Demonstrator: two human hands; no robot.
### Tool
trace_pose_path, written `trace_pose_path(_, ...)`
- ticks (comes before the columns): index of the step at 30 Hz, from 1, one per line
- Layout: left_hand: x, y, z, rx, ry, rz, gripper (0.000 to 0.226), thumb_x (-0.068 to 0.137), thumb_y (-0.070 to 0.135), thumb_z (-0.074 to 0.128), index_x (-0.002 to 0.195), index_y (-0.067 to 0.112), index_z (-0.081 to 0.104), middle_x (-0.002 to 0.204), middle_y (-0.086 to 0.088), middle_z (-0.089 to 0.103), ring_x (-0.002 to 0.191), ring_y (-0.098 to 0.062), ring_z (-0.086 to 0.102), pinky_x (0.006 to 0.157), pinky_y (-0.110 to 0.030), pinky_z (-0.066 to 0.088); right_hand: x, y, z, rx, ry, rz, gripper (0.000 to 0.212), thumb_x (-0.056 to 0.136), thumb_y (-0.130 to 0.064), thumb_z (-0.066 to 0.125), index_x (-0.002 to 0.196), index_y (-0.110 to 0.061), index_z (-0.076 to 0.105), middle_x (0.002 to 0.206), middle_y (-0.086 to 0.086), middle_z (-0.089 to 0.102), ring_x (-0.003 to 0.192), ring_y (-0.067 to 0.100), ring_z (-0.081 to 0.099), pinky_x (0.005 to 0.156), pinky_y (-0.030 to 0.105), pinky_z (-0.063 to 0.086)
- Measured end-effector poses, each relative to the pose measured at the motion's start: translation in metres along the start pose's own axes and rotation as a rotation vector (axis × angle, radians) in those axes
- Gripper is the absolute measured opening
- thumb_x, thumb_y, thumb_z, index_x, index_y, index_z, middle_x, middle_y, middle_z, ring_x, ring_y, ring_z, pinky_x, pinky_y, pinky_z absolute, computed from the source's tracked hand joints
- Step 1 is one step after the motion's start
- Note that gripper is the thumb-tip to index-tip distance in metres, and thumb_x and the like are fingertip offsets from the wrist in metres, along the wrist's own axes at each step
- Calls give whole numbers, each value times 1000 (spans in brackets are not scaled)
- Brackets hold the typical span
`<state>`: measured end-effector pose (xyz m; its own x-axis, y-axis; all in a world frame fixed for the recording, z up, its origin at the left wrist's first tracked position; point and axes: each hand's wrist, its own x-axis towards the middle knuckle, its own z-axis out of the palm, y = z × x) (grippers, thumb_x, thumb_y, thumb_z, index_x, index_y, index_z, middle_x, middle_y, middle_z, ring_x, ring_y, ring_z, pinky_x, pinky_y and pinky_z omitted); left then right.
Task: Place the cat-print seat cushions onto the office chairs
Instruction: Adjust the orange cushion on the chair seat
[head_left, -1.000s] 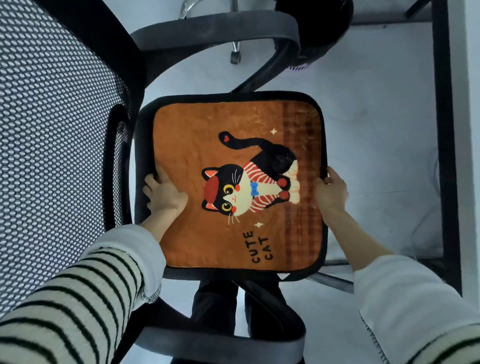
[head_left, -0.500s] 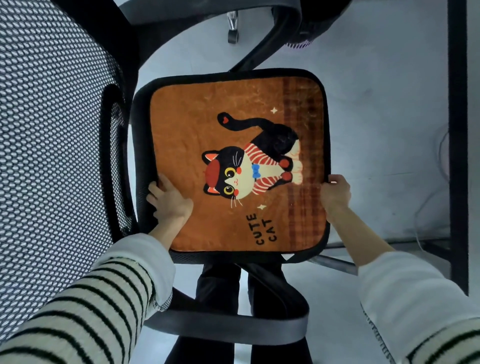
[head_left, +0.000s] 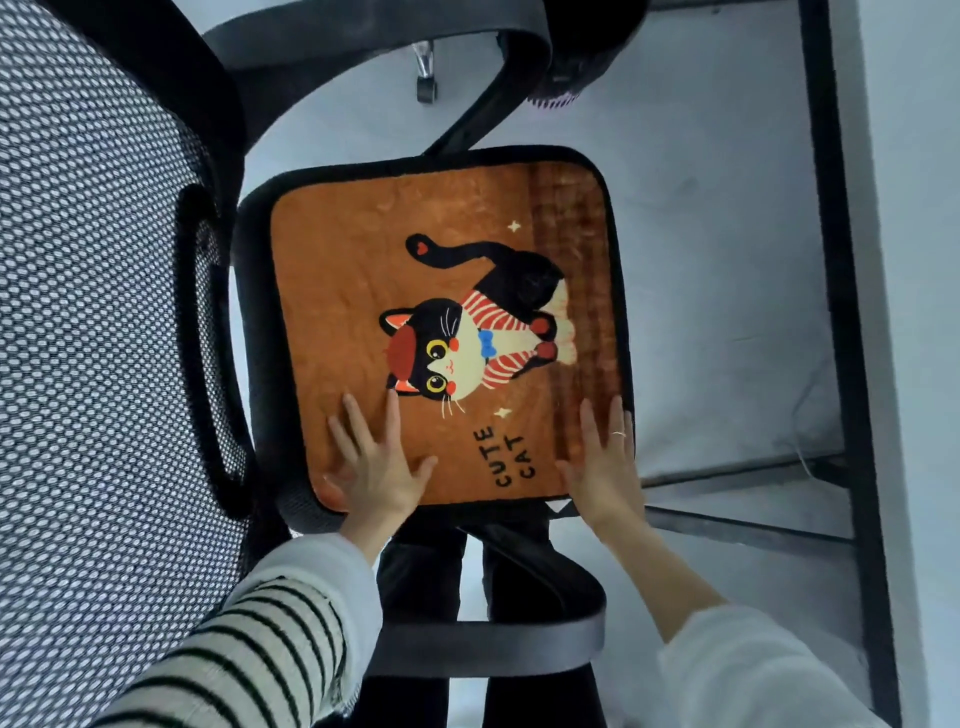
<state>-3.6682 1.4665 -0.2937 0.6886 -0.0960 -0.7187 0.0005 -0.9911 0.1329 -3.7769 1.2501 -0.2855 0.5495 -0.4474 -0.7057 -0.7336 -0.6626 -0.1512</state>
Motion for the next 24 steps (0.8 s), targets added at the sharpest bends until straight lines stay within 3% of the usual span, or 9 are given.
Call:
trace_pose_path(3, 5, -4, 4, 48, -41, 9, 105, 80, 58, 58, 143, 37, -23, 148, -12, -38, 138, -43, -24, 101, -73, 23, 5, 1, 5, 21, -17, -9, 81, 95, -29, 52, 150, -28, -7, 155, 4, -28, 145, 24, -19, 119, 37, 11)
trace_pose_path(7, 7, 4, -3, 67, -85, -25, 104, 83, 53, 59, 142, 37, -25, 148, -12, -38, 139, -41, -24, 103, -70, 20, 6, 0, 0, 1, -64, -23, 84, 94, -30, 53, 150, -25, -10, 154, 8, -29, 145, 28, -19, 120, 41, 11)
trace_pose_path(11, -1, 13, -28, 38, -125, -29, 84, 90, 38, 56, 150, 28, -1, 155, -14, -22, 143, -40, -9, 111, -53, 23, 1, -5, -20, 86, -192, -24, 82, 93, -31, 53, 149, -35, -6, 158, 4, -19, 147, 28, -8, 118, 43, 16)
trace_pose_path(14, -27, 26, -51, 3, -77, 22, 68, 92, 33, 53, 149, 20, 18, 157, -11, -8, 145, -35, 2, 113, -49, 22, -20, -15, -36, 162, -216, -103, 87, 91, -28, 54, 148, -41, -11, 160, 4, 2, 144, 30, 18, 115, 42, 28)
trace_pose_path(16, -50, 34, -64, 1, -43, 74, 63, 94, 30, 50, 148, 20, 20, 157, -12, 1, 144, -34, 9, 113, -46, 24, -41, -27, -49, 185, -220, -134, 79, 94, -28, 51, 151, -33, -2, 156, 10, 20, 135, 30, 38, 107, 37, 36)
trace_pose_path(19, -92, 45, -93, -19, -47, 198, 60, 96, 28, 47, 149, 17, 21, 153, -13, 20, 141, -31, 21, 113, -41, 25, -81, -47, -81, 182, -182, -216, 62, 97, -28, 47, 151, -20, 17, 145, 11, 42, 121, 28, 53, 95, 32, 44)
trace_pose_path(22, -131, 53, -140, -39, -31, 313, 52, 96, 26, 46, 145, 15, 32, 145, -12, 38, 132, -28, 40, 108, -38, 35, -120, -73, -127, 185, -86, -292, 50, 98, -31, 44, 144, -15, 34, 137, 10, 53, 119, 28, 54, 93, 31, 43)
trace_pose_path(24, -151, 59, -183, 28, 80, 392, 41, 96, 27, 45, 135, 14, 45, 135, -10, 50, 121, -28, 50, 99, -39, 44, -142, -93, -161, 271, -18, -304, 49, 97, -32, 47, 142, -14, 39, 137, 9, 53, 121, 27, 53, 94, 29, 42)
